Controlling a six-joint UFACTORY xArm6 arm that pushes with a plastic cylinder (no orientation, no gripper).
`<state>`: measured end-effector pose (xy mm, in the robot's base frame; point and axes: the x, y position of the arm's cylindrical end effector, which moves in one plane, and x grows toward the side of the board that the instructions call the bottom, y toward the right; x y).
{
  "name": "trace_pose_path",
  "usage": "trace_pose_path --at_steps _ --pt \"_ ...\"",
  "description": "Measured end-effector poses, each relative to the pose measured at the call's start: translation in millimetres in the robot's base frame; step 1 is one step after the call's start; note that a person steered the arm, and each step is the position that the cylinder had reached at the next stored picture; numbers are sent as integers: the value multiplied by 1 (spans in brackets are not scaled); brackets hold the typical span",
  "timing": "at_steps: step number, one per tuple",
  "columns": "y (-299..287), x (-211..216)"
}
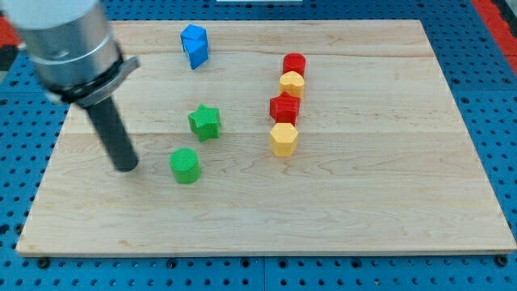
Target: Separate the blue blocks
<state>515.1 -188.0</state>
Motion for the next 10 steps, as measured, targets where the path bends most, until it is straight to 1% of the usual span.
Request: trace_pose_path --at_steps 1,2,3,4,5,6,7,8,9,10 --pt "55 14" --pt "78 15" --pt "68 20" --pt "-20 4" --pt "-69 -63" --pt "-70 -144" --pt "-69 -214" --pt "-52 -263" --pt "24 -280" --pt "51 -273"
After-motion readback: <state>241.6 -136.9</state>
